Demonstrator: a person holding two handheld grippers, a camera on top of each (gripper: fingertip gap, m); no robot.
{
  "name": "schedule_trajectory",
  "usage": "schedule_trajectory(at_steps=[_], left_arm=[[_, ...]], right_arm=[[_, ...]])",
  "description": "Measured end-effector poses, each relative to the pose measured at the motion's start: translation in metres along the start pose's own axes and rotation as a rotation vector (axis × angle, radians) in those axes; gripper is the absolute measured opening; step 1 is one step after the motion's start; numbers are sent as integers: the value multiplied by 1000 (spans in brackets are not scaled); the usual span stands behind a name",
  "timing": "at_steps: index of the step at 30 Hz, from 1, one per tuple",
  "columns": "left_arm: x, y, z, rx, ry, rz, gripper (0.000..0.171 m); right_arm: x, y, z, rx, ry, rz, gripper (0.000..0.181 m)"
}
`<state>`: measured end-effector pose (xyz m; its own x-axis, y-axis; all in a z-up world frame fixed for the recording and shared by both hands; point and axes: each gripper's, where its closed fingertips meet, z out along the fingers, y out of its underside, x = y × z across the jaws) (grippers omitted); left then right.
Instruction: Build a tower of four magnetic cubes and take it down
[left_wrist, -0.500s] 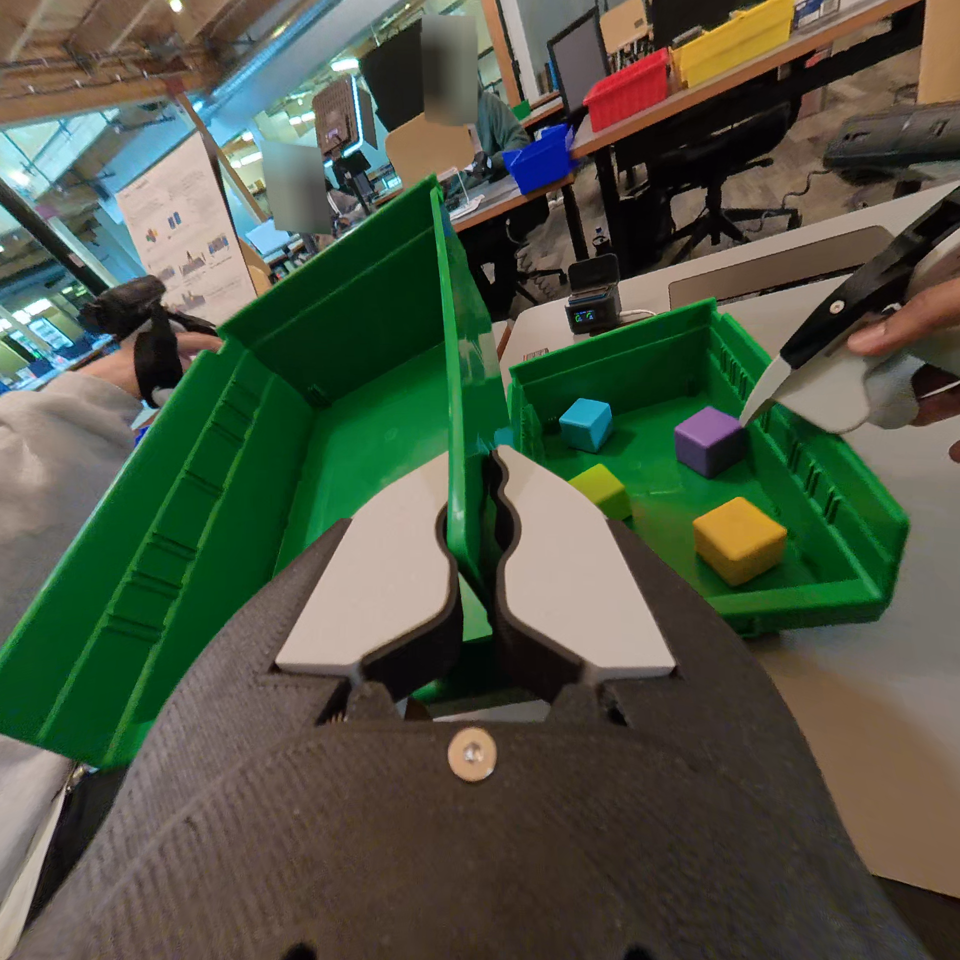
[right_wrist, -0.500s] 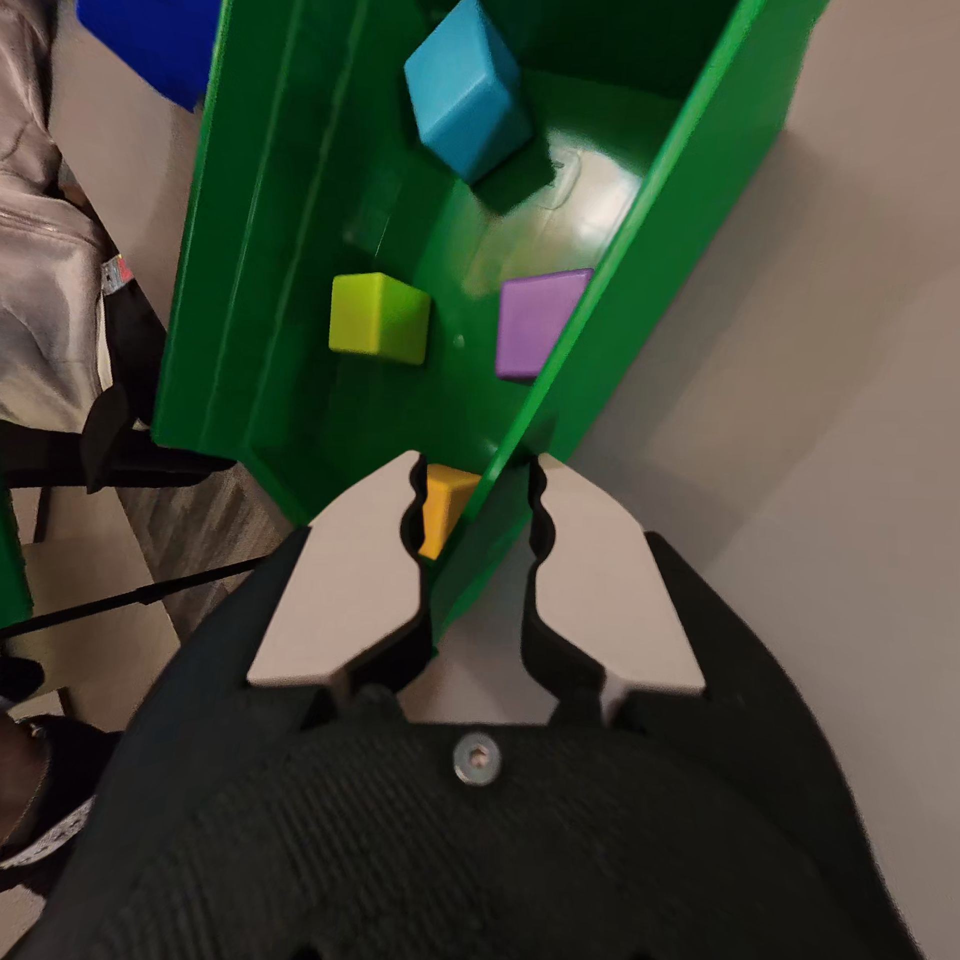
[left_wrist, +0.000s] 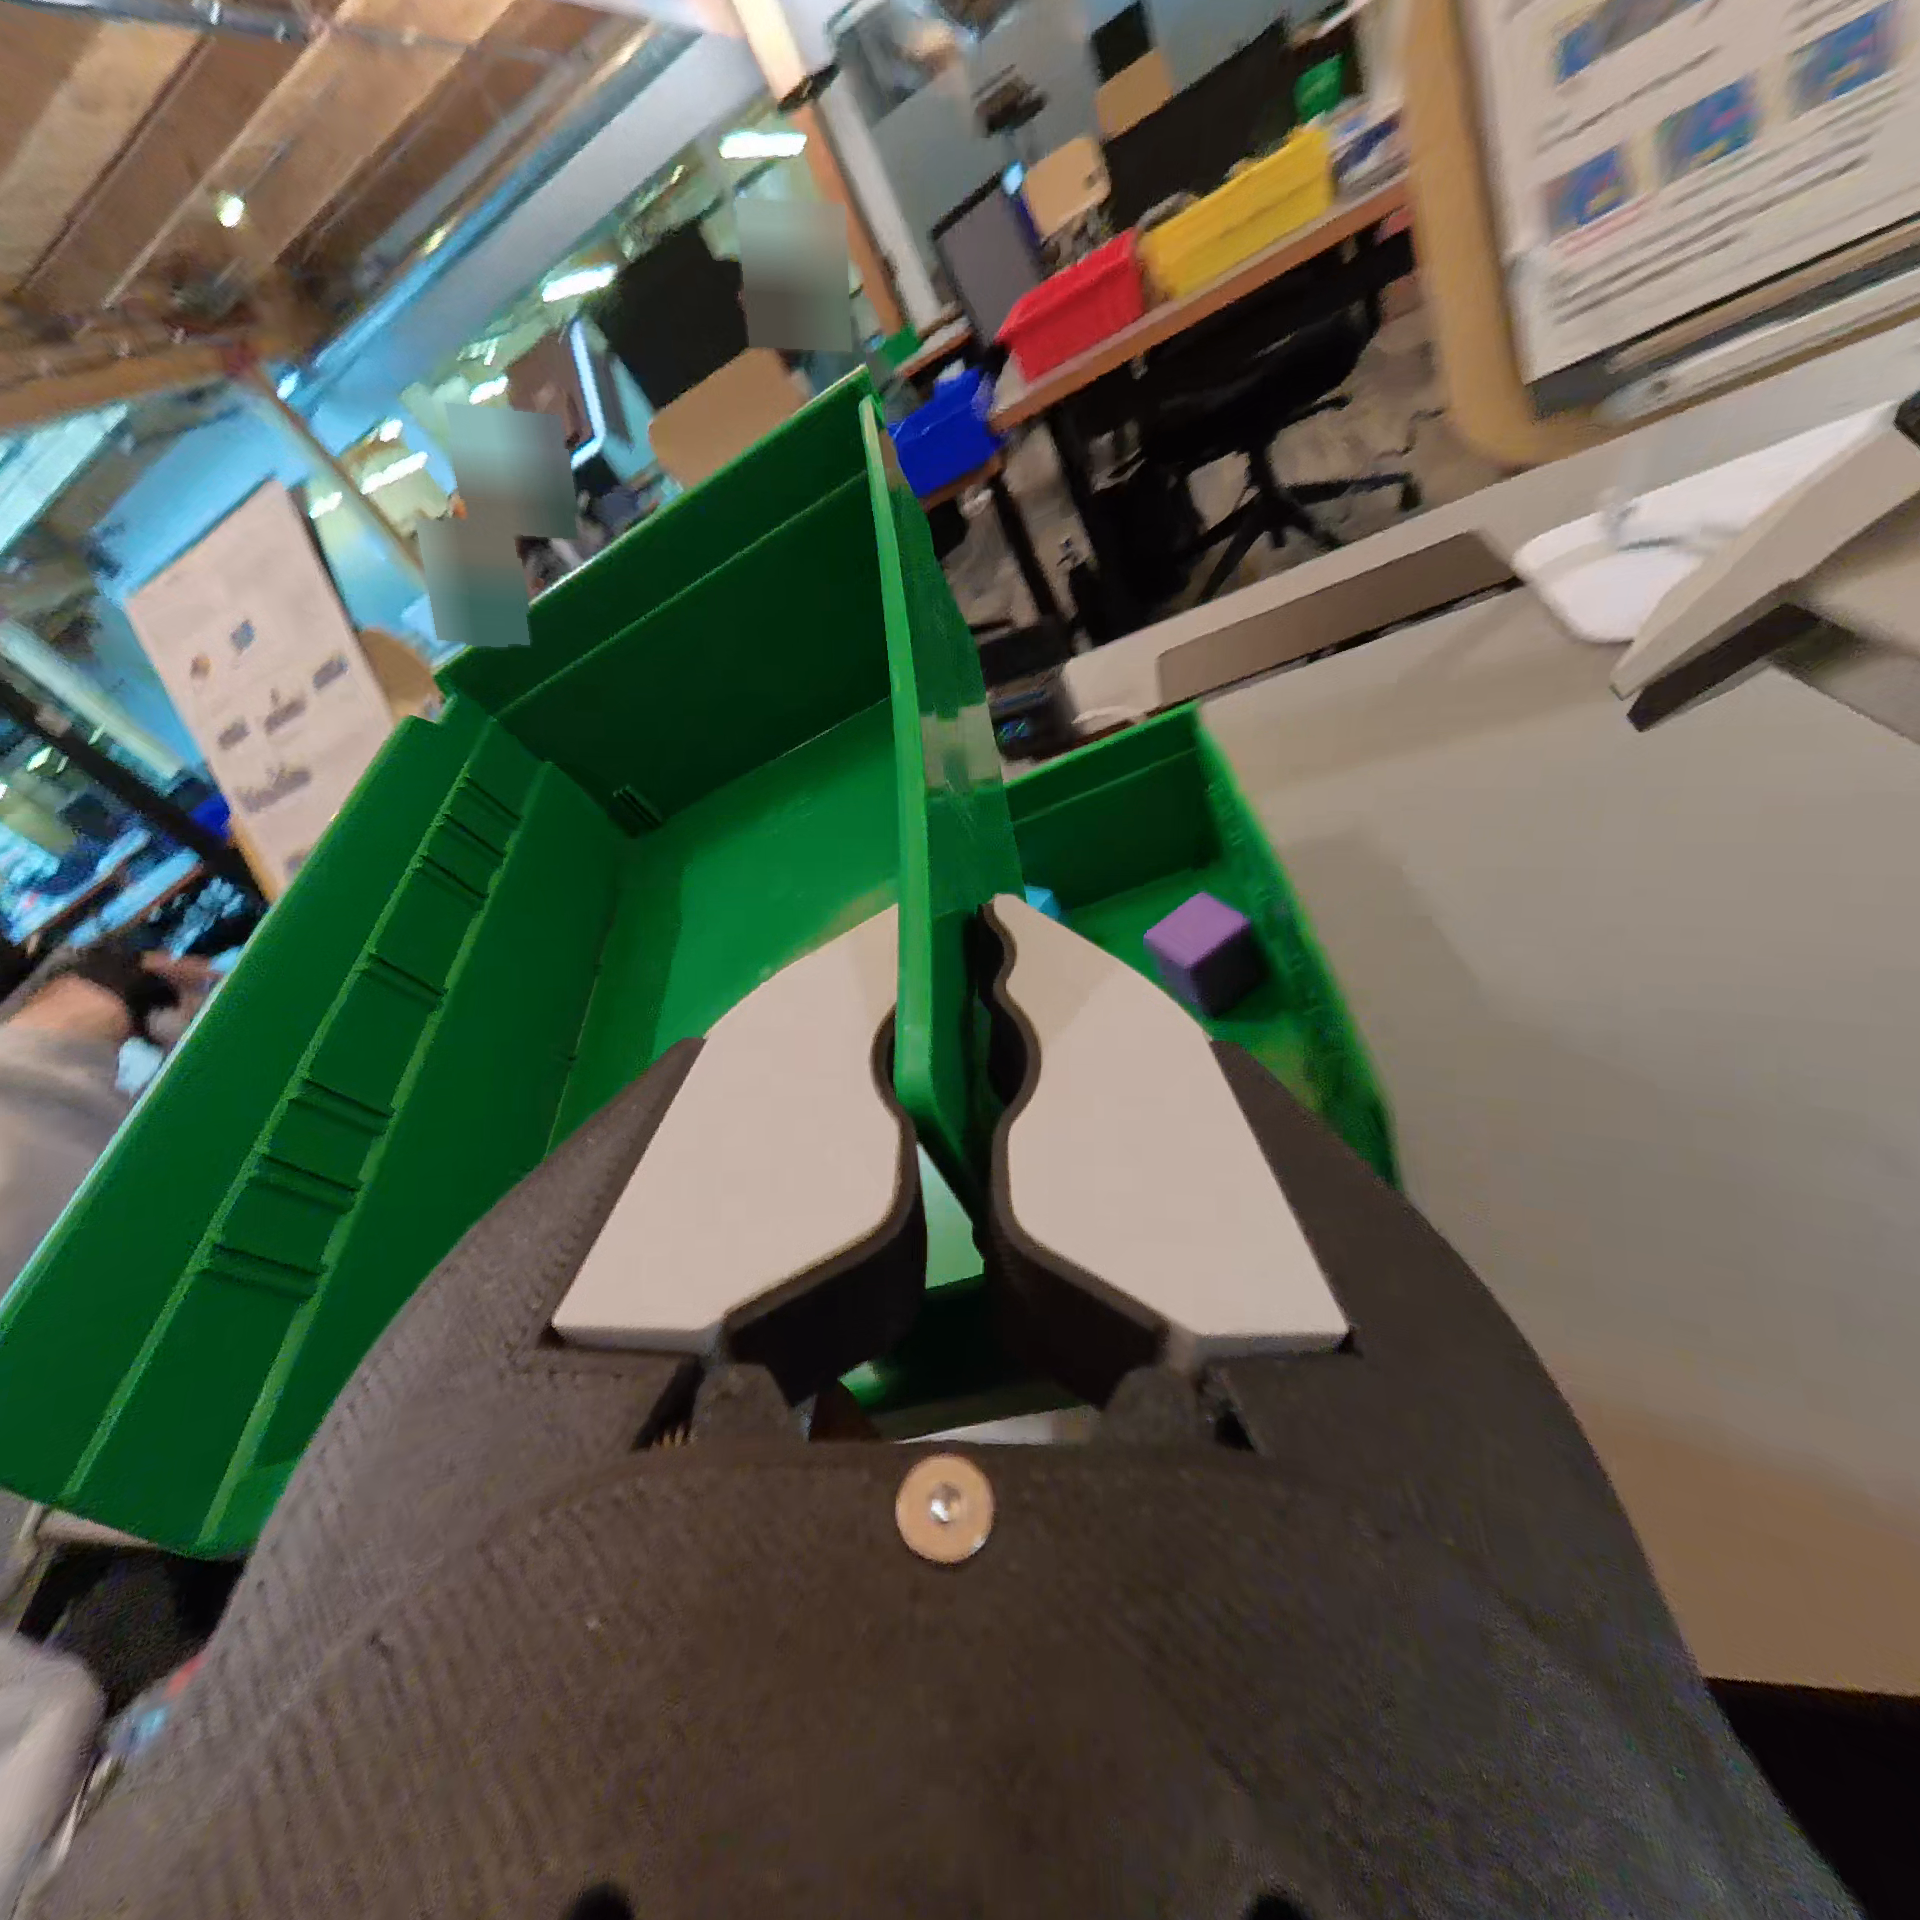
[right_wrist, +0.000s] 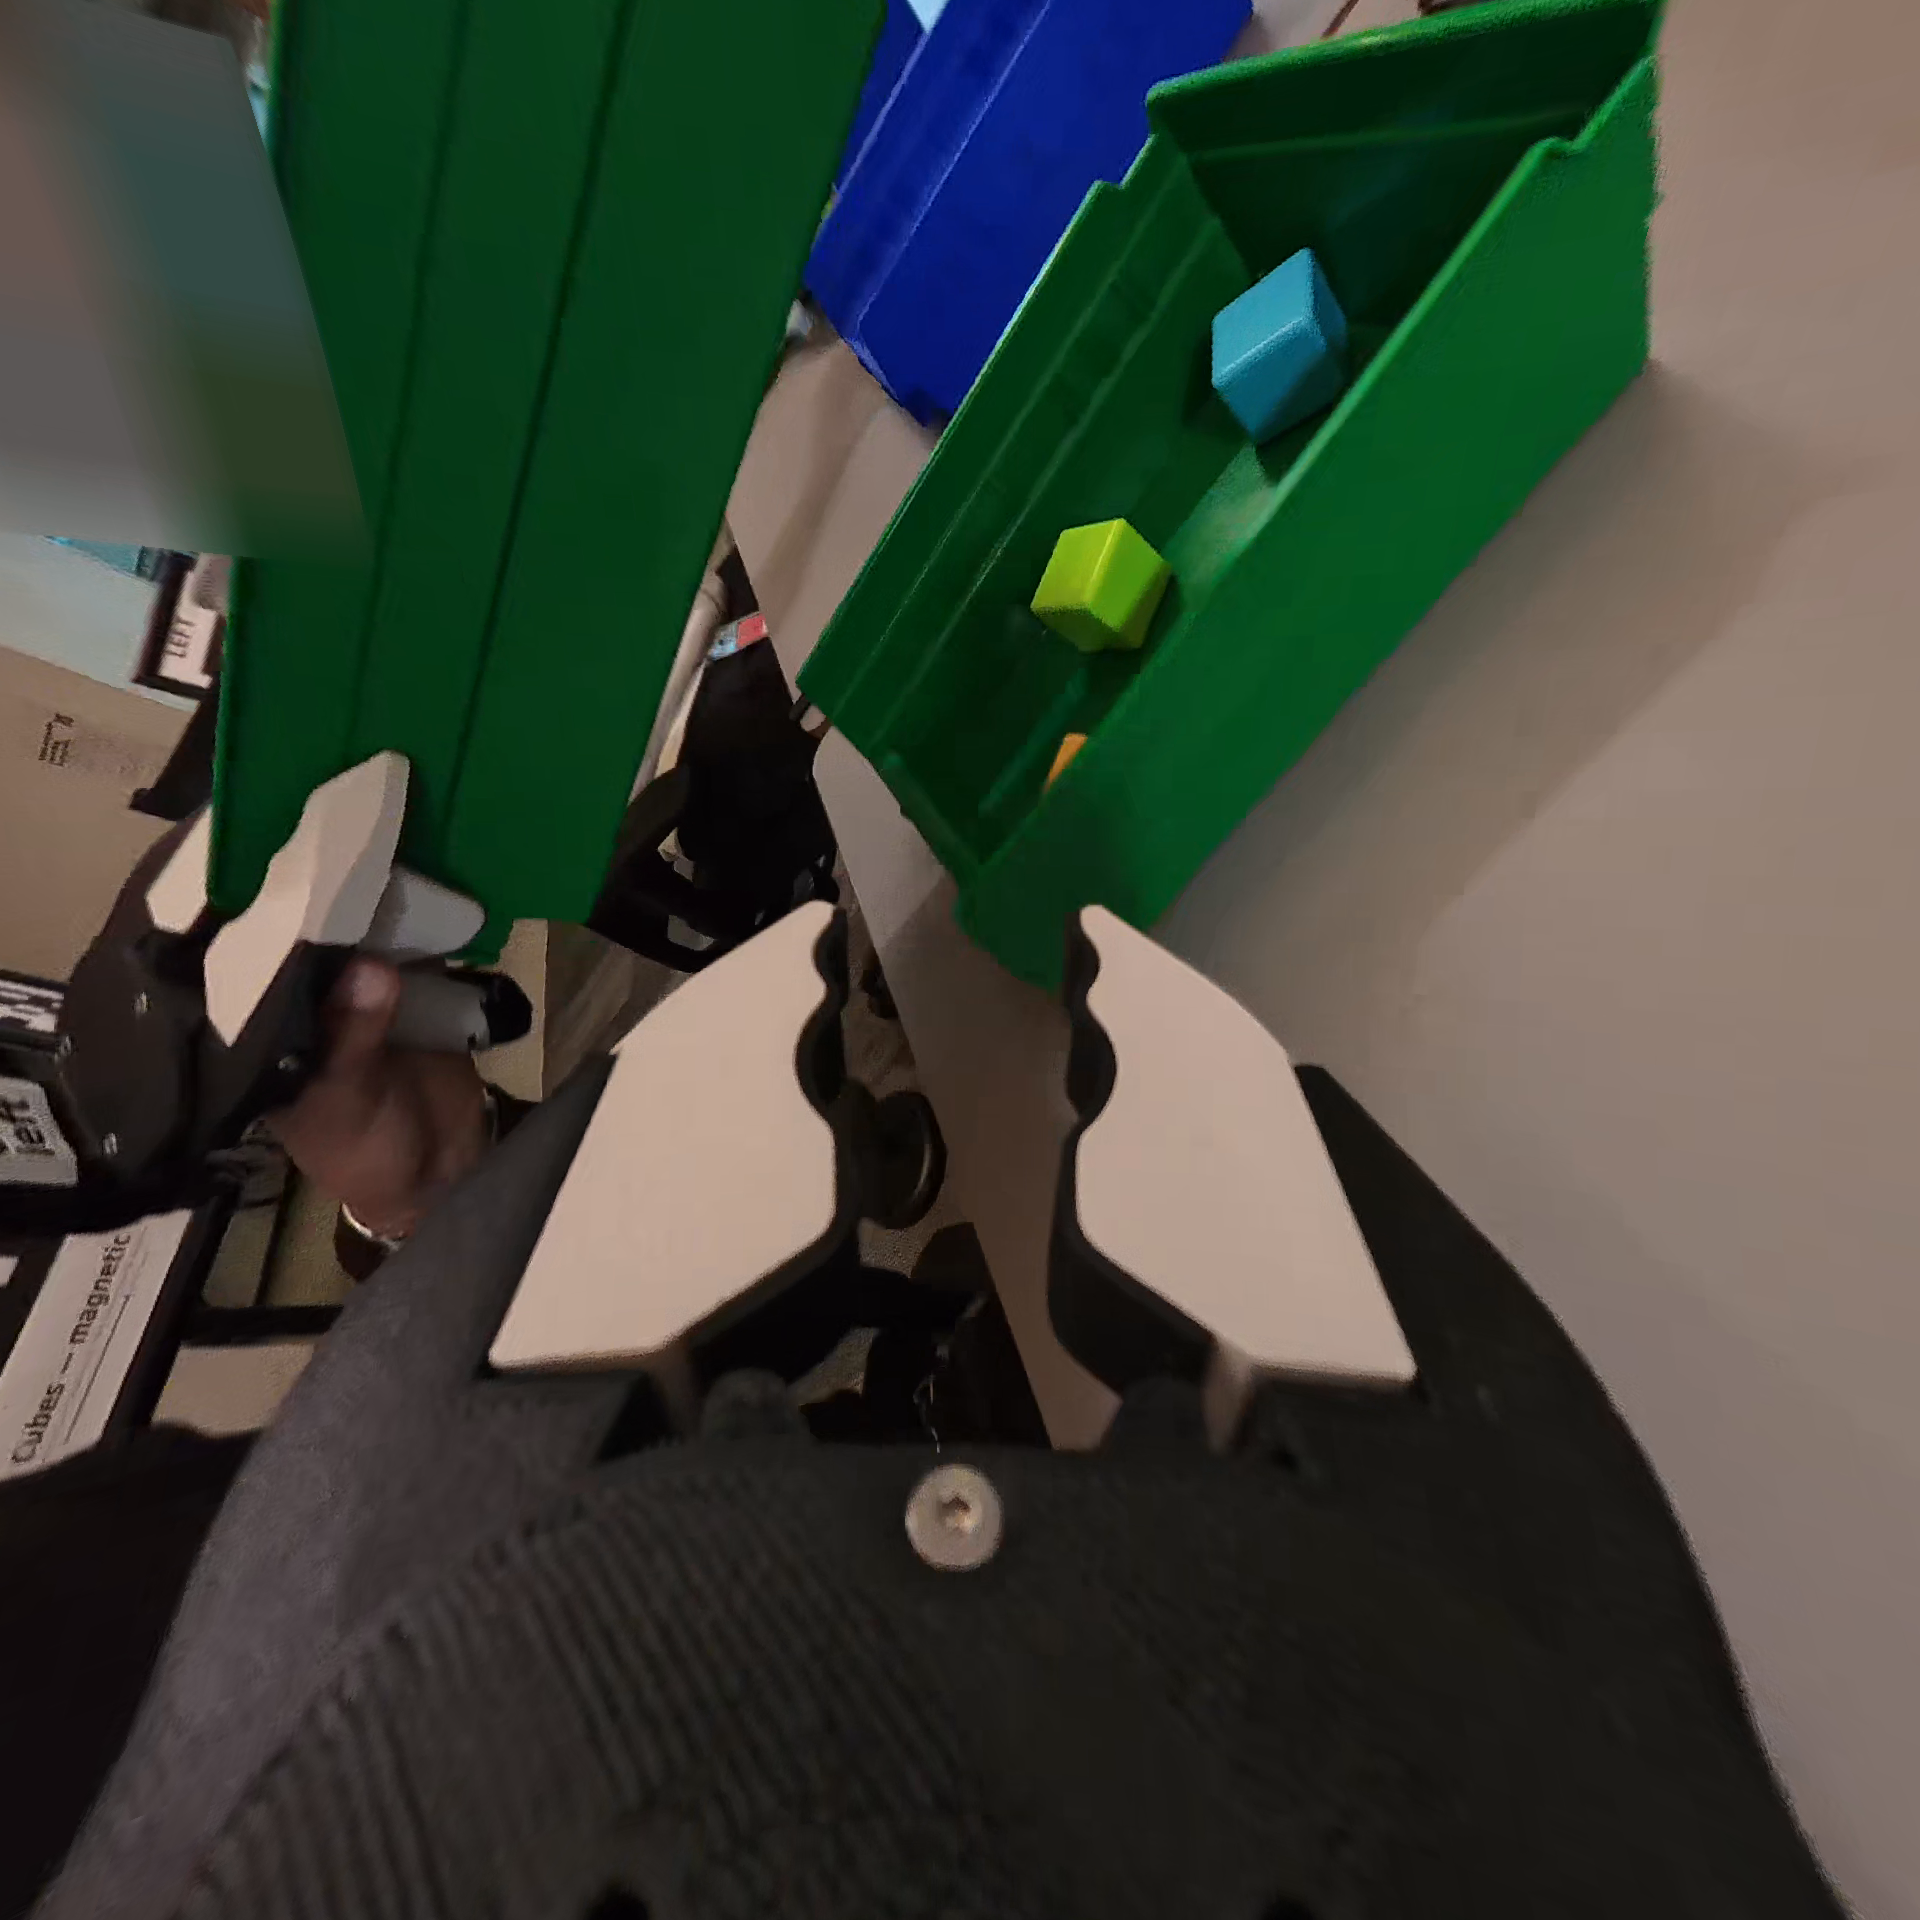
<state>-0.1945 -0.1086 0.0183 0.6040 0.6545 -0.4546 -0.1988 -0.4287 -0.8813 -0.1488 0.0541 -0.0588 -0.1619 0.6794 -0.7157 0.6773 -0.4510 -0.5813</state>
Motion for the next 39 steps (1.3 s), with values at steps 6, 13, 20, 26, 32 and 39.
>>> schedule_trajectory(at_steps=[6,13,20,26,32,39], left_arm=[[108,-67,-25,153,237,99,4],[280,-101,-51,201,665,92,5],[440,-102,-53,260,851,161,5],[538,-104,-66,266,1031,181,5],[590,-103,-72,301,1068,188,5],[598,-103,-71,339,1030,163,13]], right_arm=[[51,59,-115,247,99,75,40],[116,153,-260,492,442,22,42],[150,199,-350,638,749,27,43],[170,208,-400,771,997,73,59],[192,221,-417,830,1041,201,61],[198,230,-435,926,1020,298,77]])
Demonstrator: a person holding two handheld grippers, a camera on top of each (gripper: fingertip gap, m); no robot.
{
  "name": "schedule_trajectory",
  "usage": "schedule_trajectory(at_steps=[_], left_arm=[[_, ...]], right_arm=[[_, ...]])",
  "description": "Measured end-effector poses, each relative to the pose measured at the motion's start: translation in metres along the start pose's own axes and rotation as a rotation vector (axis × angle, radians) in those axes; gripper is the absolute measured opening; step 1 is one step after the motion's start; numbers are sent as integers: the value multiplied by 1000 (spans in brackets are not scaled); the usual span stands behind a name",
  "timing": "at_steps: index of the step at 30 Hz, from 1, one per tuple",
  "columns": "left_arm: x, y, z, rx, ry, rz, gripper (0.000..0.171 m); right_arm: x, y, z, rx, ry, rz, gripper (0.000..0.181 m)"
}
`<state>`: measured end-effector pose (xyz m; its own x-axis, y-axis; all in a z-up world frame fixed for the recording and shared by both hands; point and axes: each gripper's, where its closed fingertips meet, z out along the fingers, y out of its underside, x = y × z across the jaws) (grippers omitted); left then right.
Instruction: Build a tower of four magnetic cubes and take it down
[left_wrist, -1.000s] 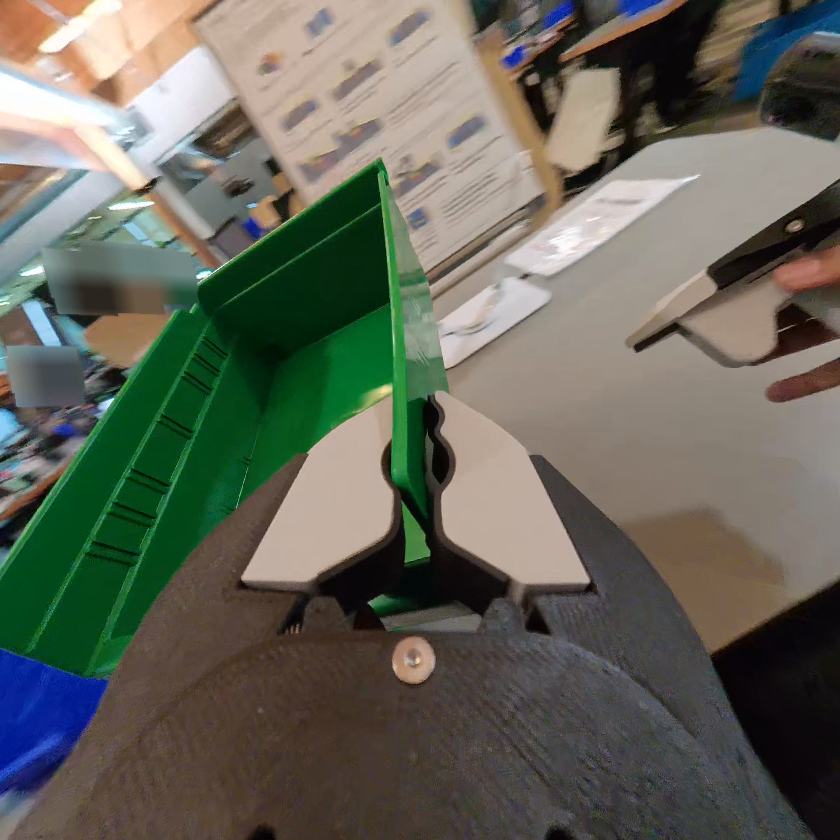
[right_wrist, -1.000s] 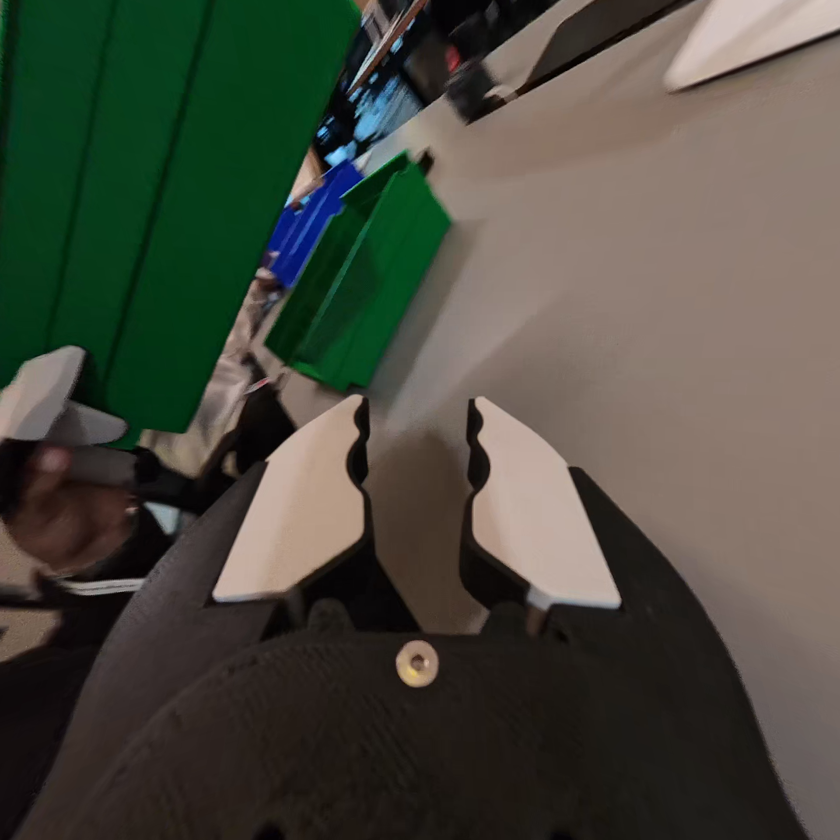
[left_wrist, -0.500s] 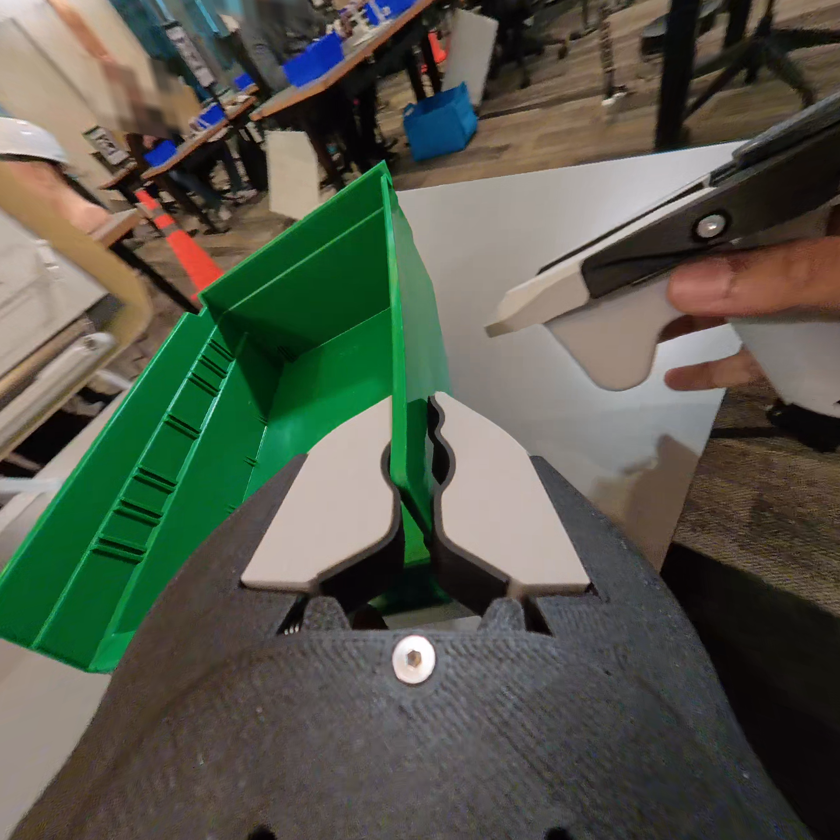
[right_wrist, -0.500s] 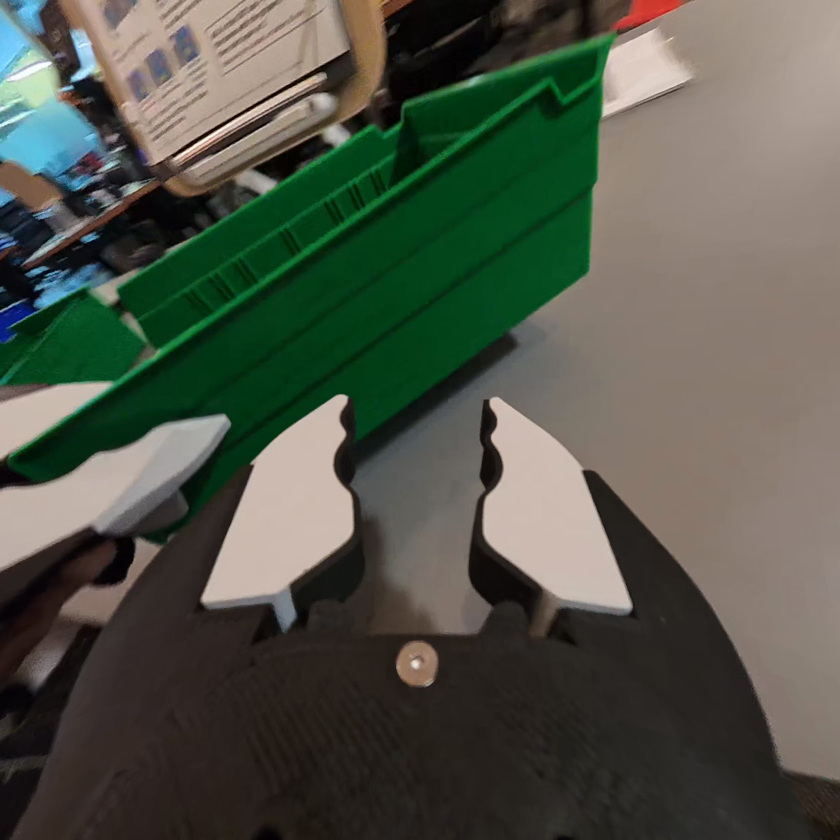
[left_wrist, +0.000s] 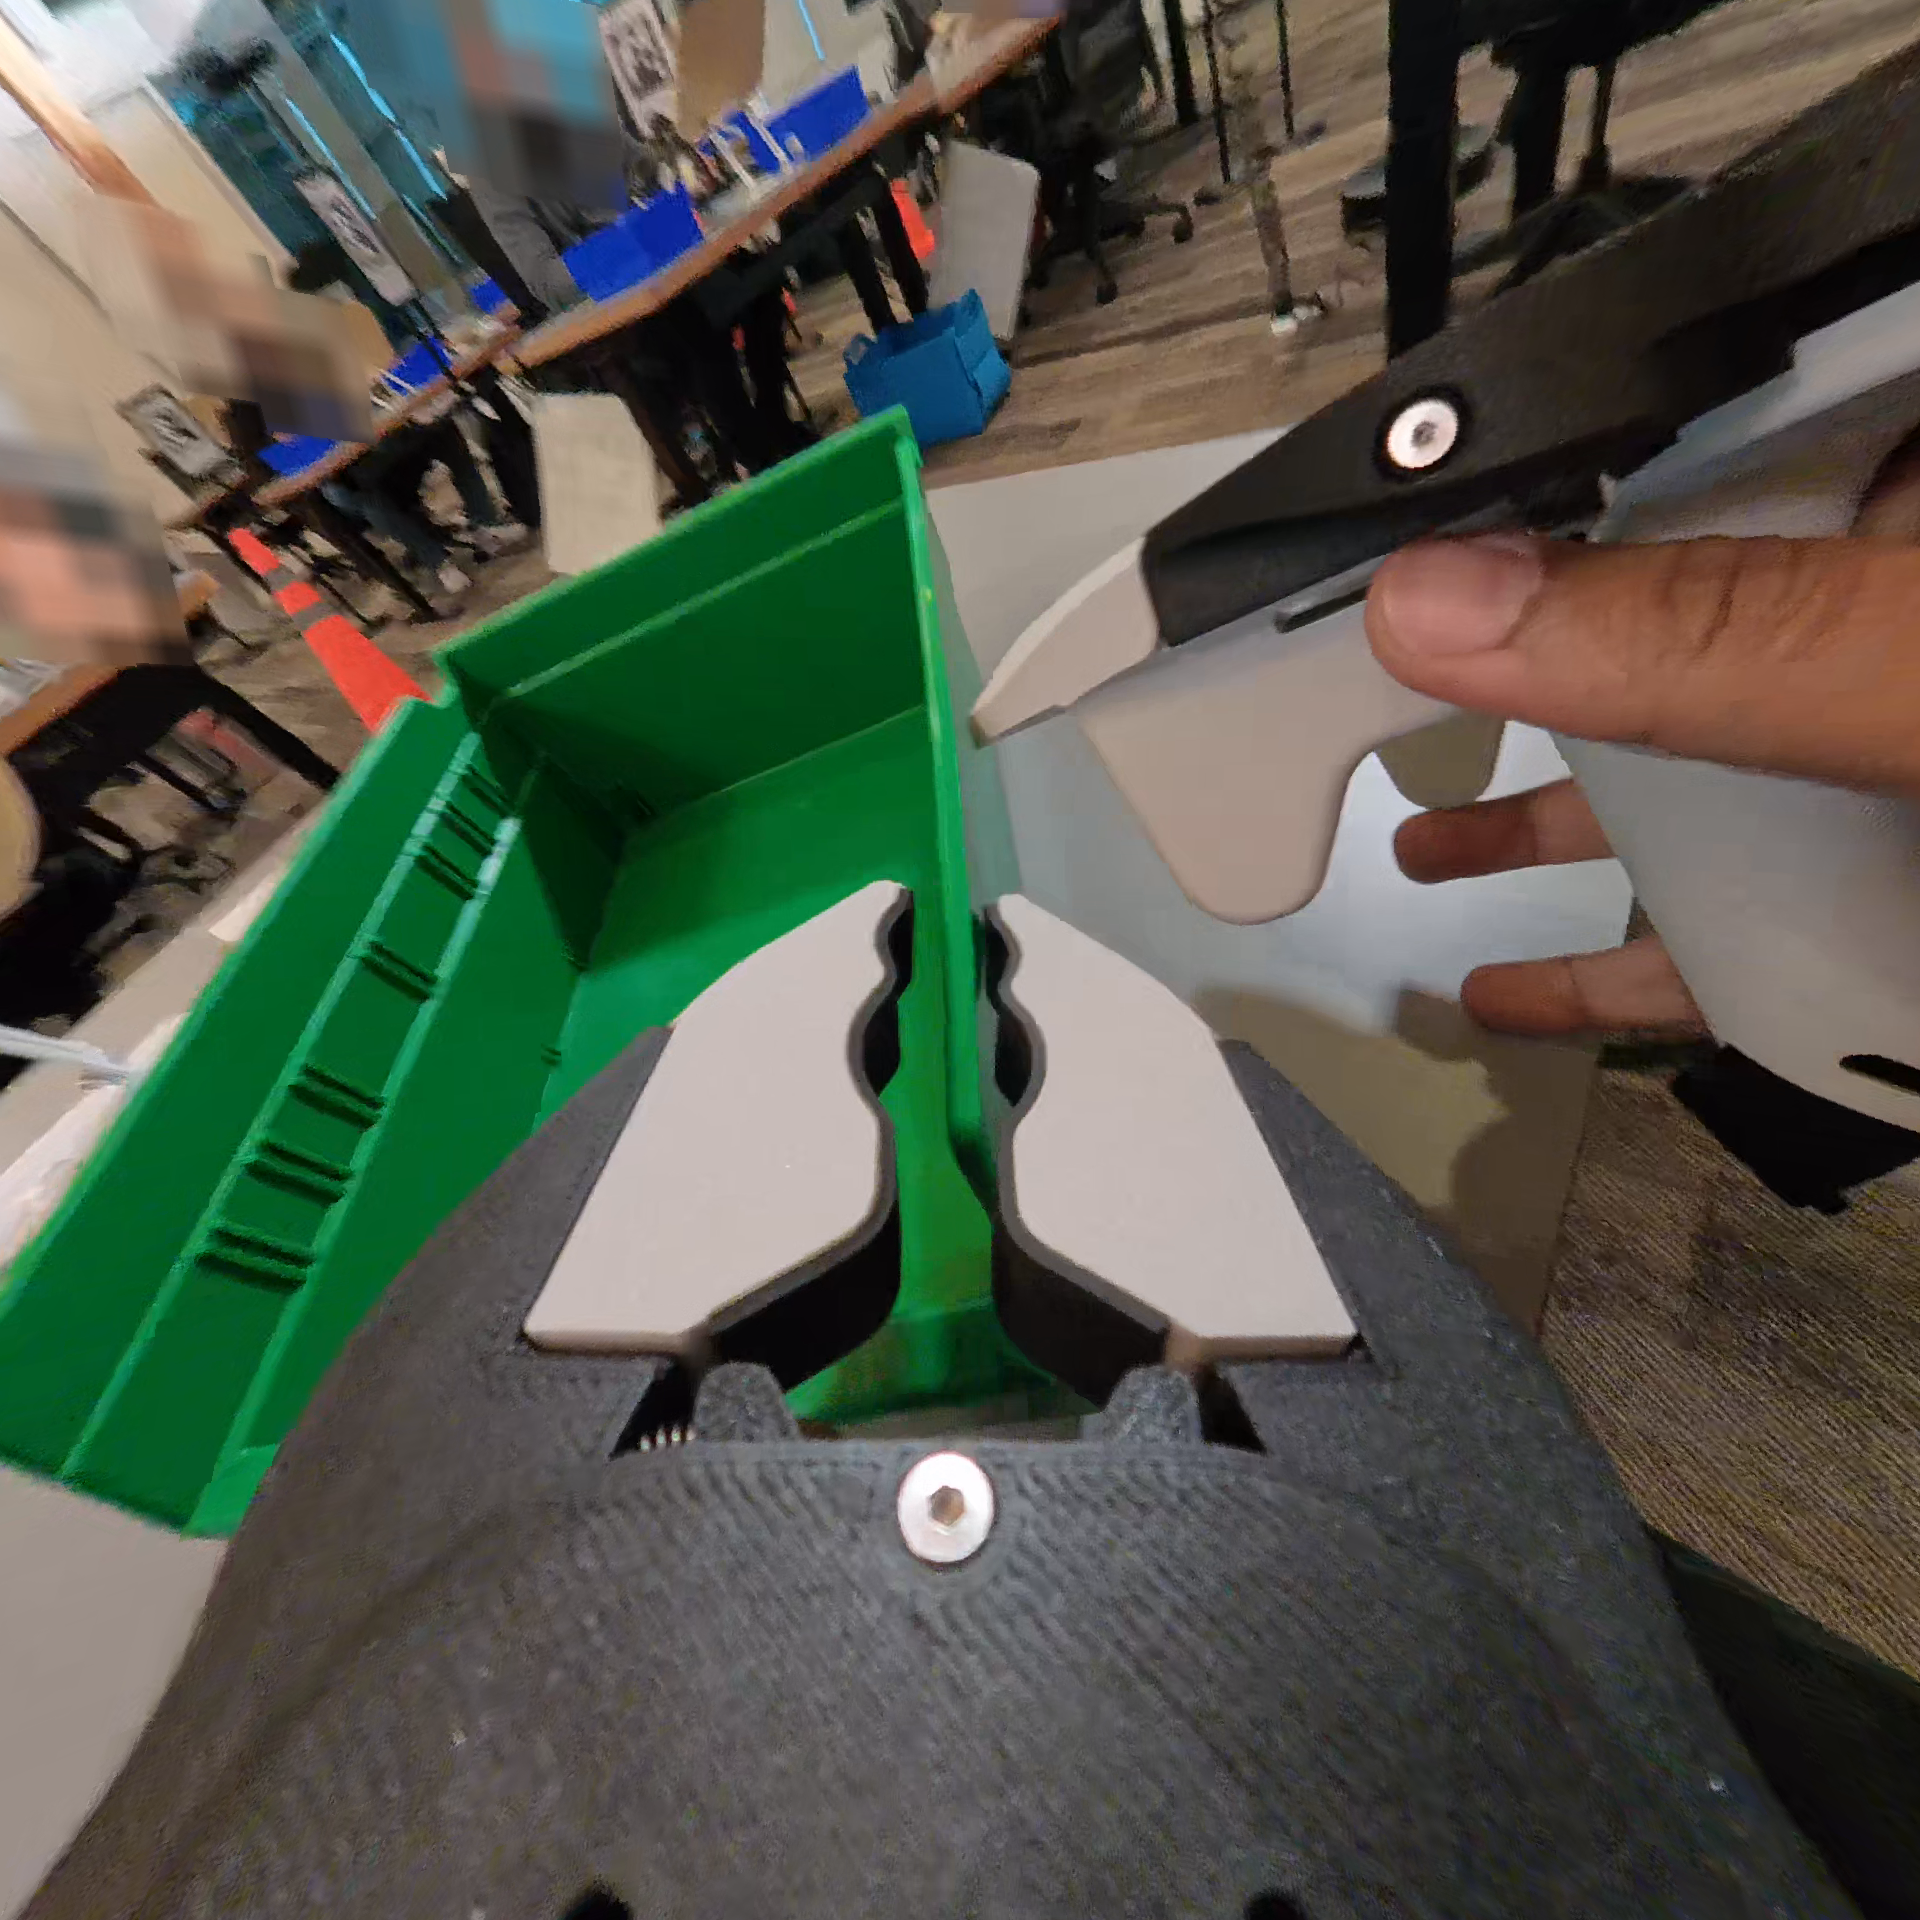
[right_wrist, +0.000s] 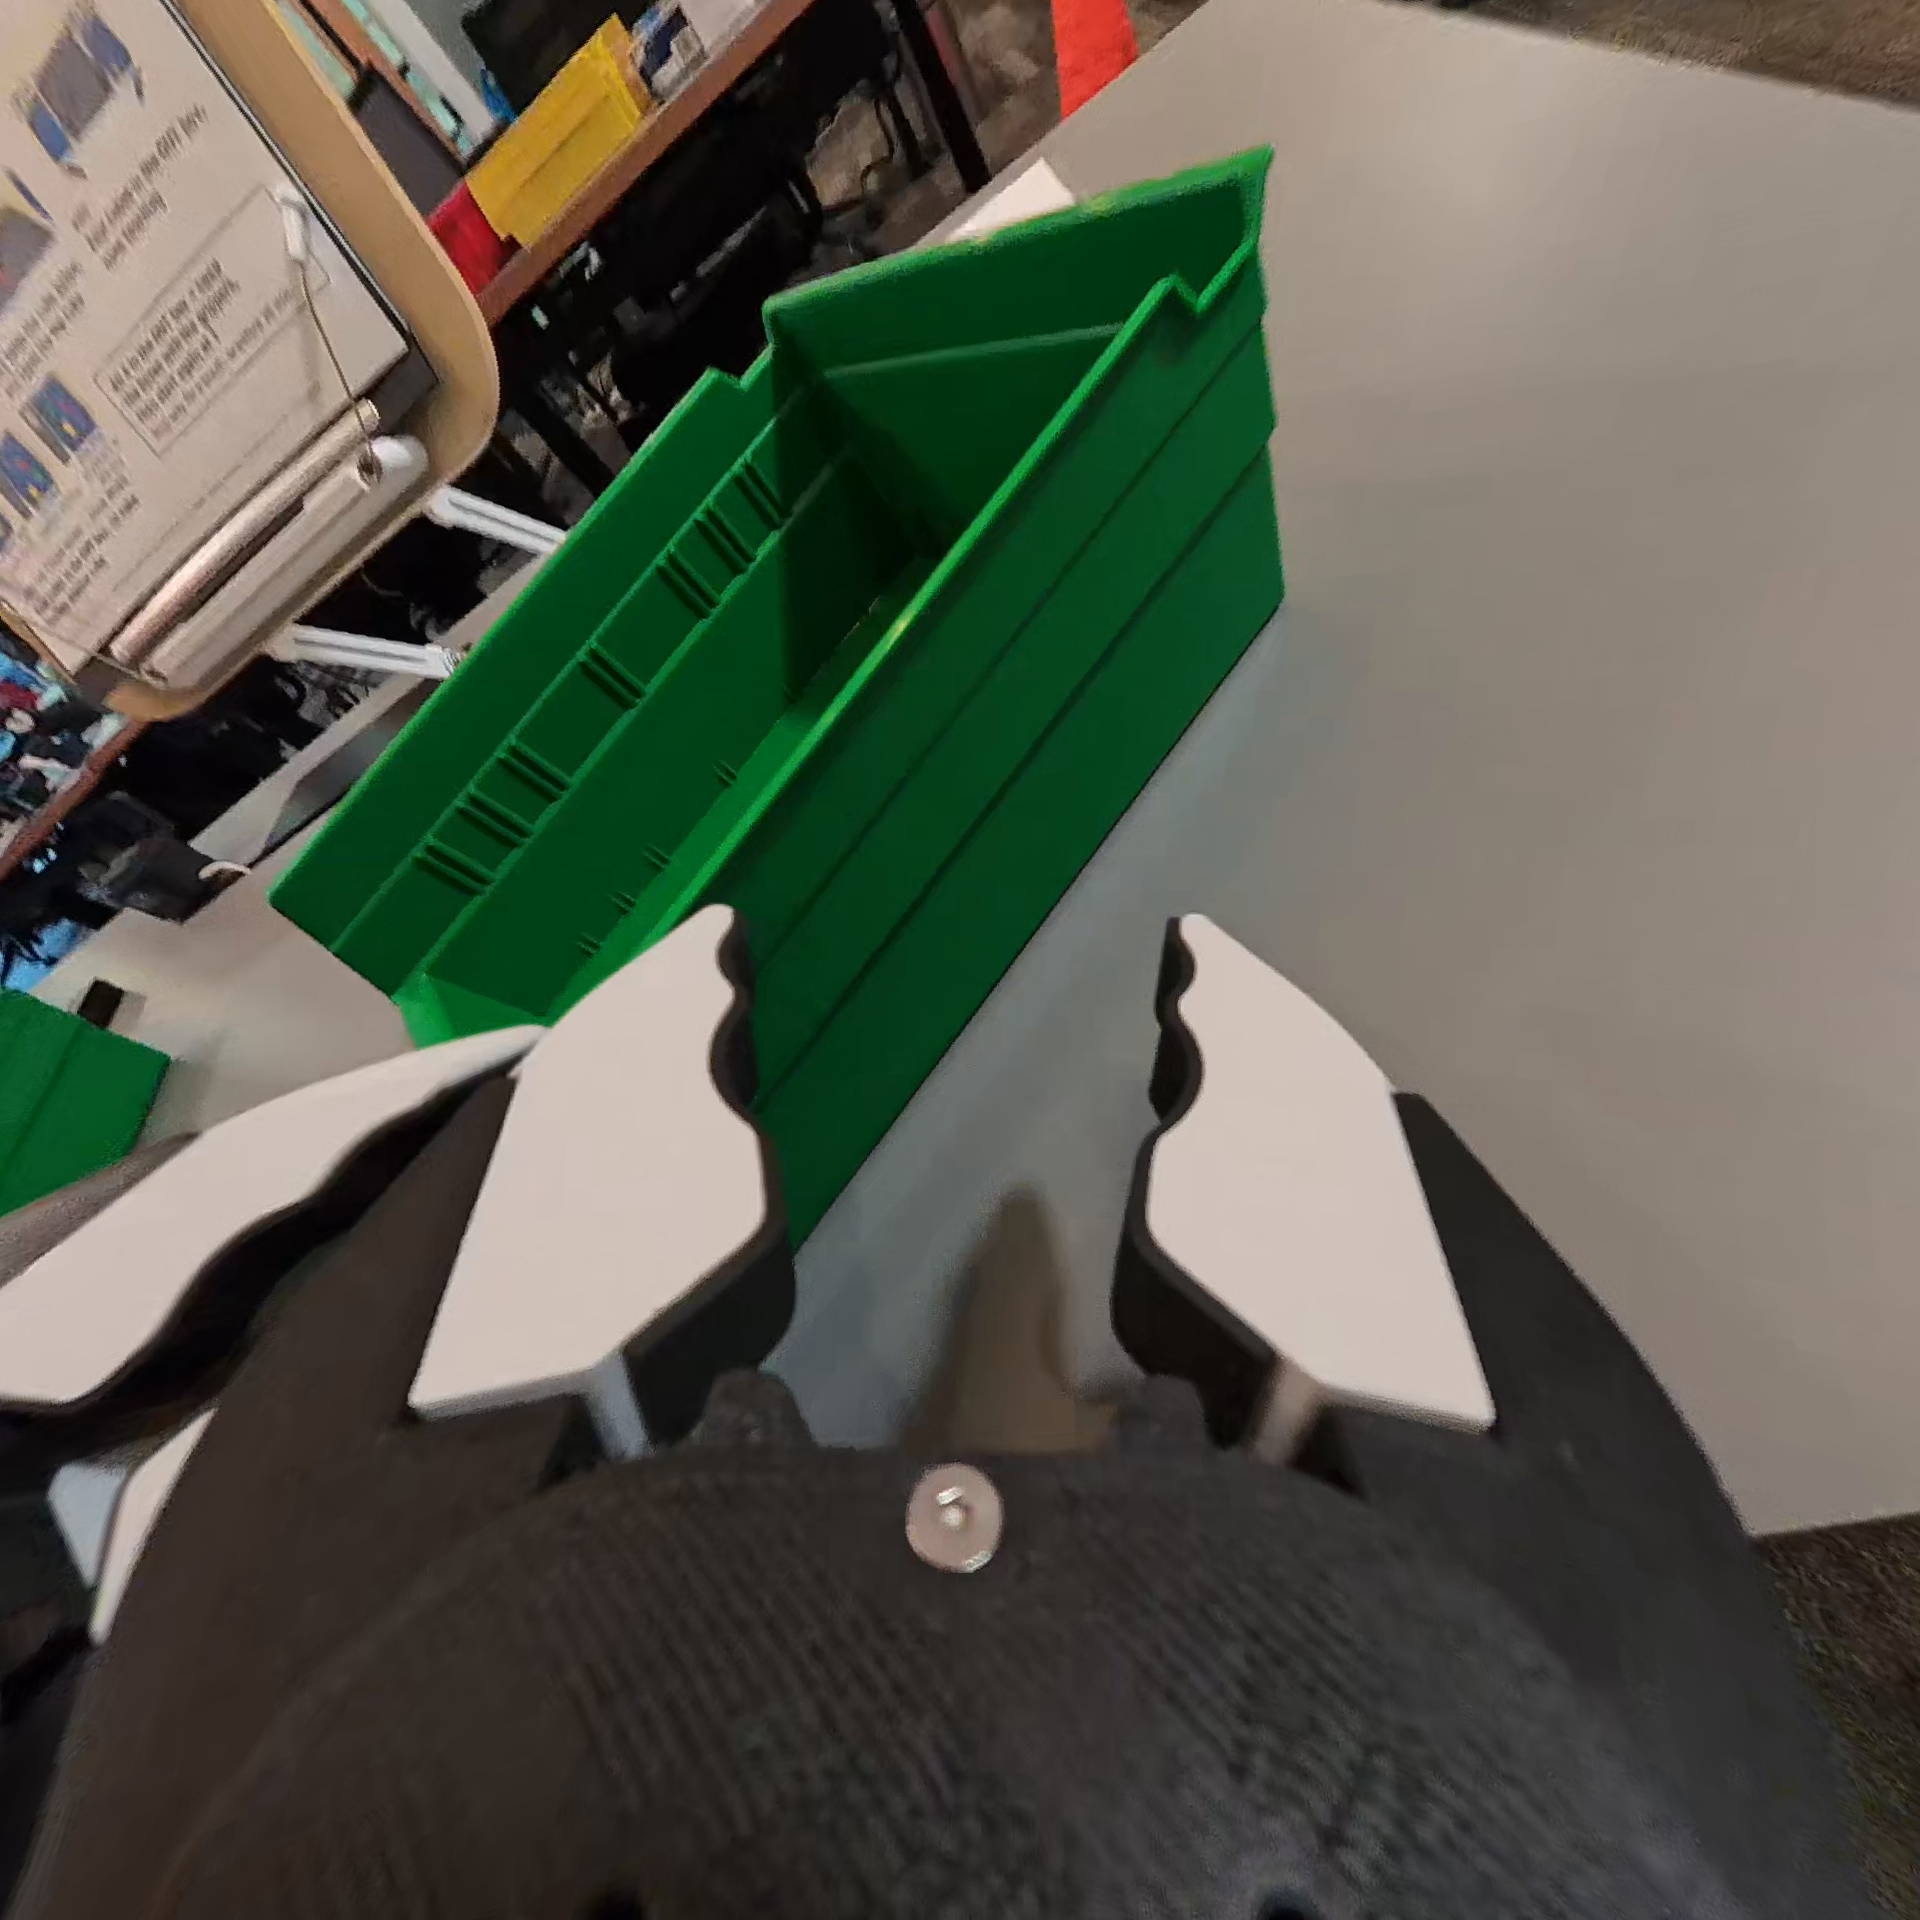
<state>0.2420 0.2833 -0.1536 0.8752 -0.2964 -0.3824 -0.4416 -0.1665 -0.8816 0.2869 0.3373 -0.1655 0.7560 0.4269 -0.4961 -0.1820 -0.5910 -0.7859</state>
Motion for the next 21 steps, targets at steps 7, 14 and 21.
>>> schedule_trajectory(at_steps=[7,14,21], left_arm=[[-15,3,-70,-26,125,-194,61],[-113,73,-158,-123,-63,-304,63],[-196,143,-238,-174,-323,-400,59]], right_arm=[[-46,-17,-46,195,-36,-137,83],[-95,68,-25,-72,-27,-345,97],[-49,37,-5,-71,52,-271,27]])
